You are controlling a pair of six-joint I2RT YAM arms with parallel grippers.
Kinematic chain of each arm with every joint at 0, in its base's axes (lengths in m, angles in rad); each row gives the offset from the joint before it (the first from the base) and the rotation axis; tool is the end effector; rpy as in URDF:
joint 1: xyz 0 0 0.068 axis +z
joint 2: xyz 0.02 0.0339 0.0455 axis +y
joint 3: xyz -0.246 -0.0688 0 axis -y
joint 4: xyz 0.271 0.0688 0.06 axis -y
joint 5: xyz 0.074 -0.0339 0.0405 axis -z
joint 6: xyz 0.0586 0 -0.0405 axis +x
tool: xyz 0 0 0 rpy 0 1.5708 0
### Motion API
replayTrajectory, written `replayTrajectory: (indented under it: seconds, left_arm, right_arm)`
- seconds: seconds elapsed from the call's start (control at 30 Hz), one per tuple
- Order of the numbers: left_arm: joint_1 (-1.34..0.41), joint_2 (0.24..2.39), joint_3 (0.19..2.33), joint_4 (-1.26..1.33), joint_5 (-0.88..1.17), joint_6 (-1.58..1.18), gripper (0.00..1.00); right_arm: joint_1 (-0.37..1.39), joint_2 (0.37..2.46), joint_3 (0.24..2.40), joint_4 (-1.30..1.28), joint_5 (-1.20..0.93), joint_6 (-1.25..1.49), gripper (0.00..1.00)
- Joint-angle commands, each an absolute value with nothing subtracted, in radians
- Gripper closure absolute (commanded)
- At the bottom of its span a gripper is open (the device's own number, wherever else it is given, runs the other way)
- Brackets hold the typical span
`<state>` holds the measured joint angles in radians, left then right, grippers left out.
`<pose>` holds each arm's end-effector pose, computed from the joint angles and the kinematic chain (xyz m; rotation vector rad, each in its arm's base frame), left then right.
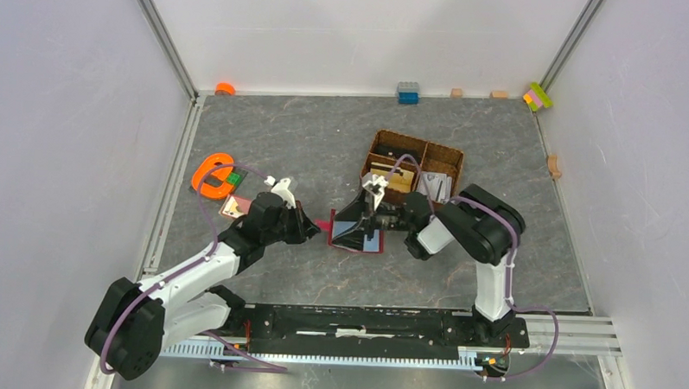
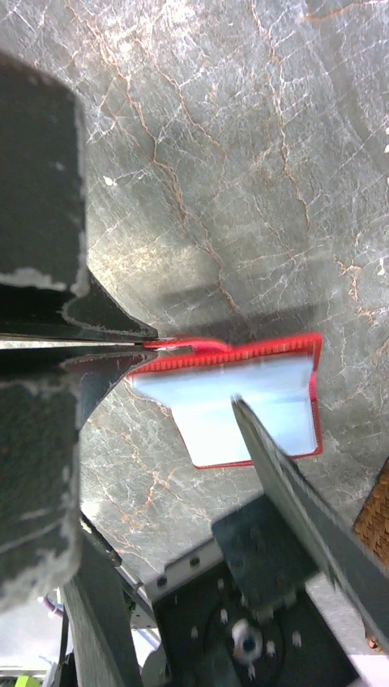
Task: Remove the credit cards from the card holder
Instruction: Pick up the card holder from the center of the board.
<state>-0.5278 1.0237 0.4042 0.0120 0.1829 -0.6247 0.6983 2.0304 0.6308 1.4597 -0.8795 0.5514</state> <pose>0.2154 -0.1379 0.1400 -0.0013 2.2967 -0.8298 0.2357 0.2568 0.0838 -0.9126 1.5336 1.6009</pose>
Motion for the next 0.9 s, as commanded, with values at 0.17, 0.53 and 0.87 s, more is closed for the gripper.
replayTrajectory:
  seconds: [0.17,0.53,0.87]
  left_arm:
    - [-0.522,1.010,0.401,0.057,0.199,-0.637,0.98]
    - [-0.522,1.017,0.397,0.069,0.209,-0.635,0.98]
    - [-0.522,1.026,0.397,0.086,0.232,-0.640,0.98]
  right_arm:
    - [0.657,1.772,0.434,1.882,-0.802,0.558,0.02]
    - [0.639,1.707,0.328,1.944,-0.749,0.563,0.02]
    - [0.632,1.592,0.308,1.641,-0.640,0.380,0.02]
